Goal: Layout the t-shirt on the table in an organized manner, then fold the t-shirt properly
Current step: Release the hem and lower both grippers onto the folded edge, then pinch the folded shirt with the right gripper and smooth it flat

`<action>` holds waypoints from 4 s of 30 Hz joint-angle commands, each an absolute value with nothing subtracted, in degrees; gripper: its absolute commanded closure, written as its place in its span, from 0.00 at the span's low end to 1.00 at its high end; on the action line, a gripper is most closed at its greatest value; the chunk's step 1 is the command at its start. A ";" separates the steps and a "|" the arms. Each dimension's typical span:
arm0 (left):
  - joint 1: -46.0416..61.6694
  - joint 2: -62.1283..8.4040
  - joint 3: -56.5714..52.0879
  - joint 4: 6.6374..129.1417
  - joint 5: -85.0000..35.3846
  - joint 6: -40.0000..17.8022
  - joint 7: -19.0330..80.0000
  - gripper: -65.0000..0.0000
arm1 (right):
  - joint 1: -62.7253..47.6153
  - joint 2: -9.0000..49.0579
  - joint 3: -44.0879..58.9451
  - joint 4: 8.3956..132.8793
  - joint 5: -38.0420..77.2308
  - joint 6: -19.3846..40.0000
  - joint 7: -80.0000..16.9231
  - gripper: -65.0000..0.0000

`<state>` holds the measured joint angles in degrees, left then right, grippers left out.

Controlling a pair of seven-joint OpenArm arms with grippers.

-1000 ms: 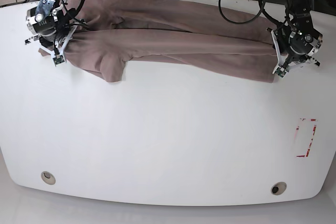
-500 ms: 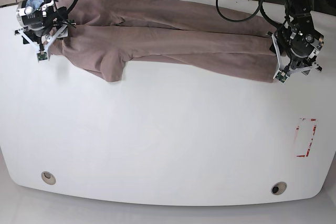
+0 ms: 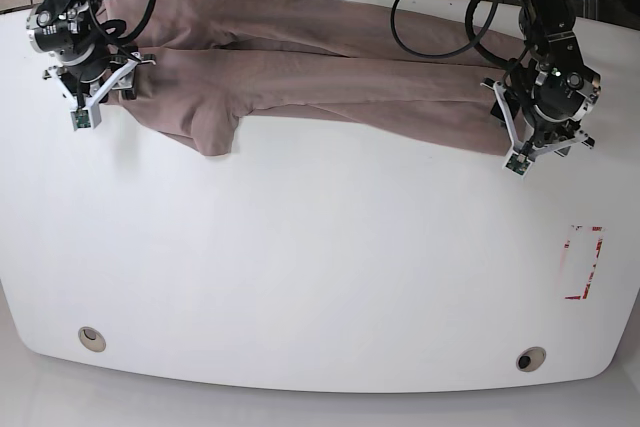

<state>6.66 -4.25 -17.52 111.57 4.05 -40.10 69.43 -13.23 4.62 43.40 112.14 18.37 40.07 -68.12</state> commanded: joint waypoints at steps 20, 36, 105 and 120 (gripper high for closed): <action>8.22 -5.67 -17.89 107.21 4.09 -40.00 68.70 0.80 | -12.09 10.68 38.99 87.69 14.11 40.00 -54.37 0.91; -4.26 -5.67 -17.80 90.59 4.09 -40.00 68.62 0.79 | -2.33 15.16 38.55 79.69 14.02 40.00 -53.76 0.91; -9.71 -8.57 -17.98 106.68 3.56 -40.00 74.51 0.65 | 10.95 9.36 16.48 89.10 14.73 40.00 -55.96 1.00; -9.71 -8.57 -17.71 106.51 3.56 -40.00 74.51 0.65 | -5.23 7.96 16.48 115.82 14.73 40.00 -67.38 1.00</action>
<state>-8.58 -8.01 -17.82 105.75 3.44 -39.97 75.18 -4.23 8.43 16.29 113.84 14.11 40.05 -67.85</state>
